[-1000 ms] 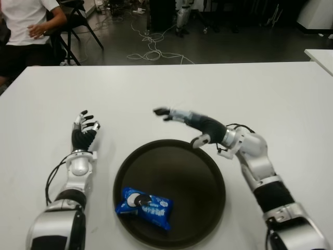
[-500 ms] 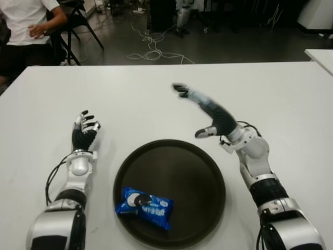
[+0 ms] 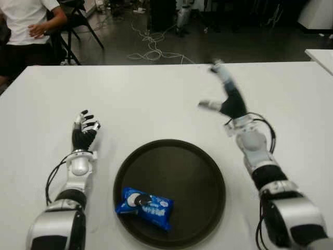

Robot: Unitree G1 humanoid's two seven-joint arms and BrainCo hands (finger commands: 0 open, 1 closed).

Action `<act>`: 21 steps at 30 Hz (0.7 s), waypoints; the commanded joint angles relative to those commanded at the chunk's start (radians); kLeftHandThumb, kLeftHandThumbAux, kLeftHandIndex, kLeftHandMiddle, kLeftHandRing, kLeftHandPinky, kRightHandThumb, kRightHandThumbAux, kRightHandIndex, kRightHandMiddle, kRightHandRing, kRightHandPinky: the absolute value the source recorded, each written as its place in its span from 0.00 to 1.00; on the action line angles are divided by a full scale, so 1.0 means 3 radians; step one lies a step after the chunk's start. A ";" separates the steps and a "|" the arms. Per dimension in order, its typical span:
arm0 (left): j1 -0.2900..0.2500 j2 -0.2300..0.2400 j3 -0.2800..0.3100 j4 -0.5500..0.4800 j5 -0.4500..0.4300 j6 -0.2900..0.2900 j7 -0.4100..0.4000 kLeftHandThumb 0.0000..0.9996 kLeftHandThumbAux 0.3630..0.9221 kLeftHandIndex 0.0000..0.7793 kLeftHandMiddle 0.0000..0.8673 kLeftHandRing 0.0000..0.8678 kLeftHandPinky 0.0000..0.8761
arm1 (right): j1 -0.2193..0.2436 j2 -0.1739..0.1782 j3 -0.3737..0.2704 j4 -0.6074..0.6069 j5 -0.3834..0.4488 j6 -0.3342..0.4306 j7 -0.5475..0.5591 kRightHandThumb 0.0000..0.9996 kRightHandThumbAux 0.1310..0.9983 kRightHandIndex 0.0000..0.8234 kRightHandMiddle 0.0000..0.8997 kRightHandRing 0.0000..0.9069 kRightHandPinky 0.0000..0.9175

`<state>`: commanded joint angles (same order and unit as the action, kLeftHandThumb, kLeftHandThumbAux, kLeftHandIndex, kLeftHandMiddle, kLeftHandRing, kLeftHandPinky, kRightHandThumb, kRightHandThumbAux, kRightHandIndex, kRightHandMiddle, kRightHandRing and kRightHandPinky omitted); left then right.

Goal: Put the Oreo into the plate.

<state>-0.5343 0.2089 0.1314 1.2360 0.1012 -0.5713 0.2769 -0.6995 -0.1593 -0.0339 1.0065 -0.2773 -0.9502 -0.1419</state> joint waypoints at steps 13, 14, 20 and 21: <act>-0.0106 0.0111 0.0187 -0.0046 -0.0210 0.0056 -0.0123 0.29 0.59 0.19 0.26 0.30 0.33 | -0.0177 -0.0342 0.0088 0.0839 -0.0237 0.0630 -0.0994 0.00 0.65 0.00 0.00 0.00 0.00; -0.0134 0.0125 0.0218 -0.0052 -0.0241 0.0072 -0.0129 0.28 0.60 0.19 0.26 0.29 0.32 | -0.0193 -0.0360 0.0079 0.0881 -0.0216 0.0686 -0.0968 0.00 0.65 0.00 0.00 0.00 0.00; -0.0371 0.0270 0.0426 0.0038 -0.0450 0.0296 -0.0211 0.24 0.66 0.16 0.23 0.25 0.28 | -0.0208 -0.0410 0.0123 0.0986 -0.0217 0.0923 -0.0978 0.00 0.64 0.00 0.00 0.00 0.00; -0.0368 0.0272 0.0451 0.0032 -0.0471 0.0297 -0.0186 0.24 0.66 0.16 0.23 0.25 0.28 | -0.0194 -0.0410 0.0122 0.0999 -0.0214 0.0972 -0.0995 0.00 0.64 0.00 0.00 0.00 0.00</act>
<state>-0.6448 0.2904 0.2666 1.2454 -0.0401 -0.4823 0.2212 -0.7576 -0.2821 0.0026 1.3063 -0.3414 -0.6585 -0.4404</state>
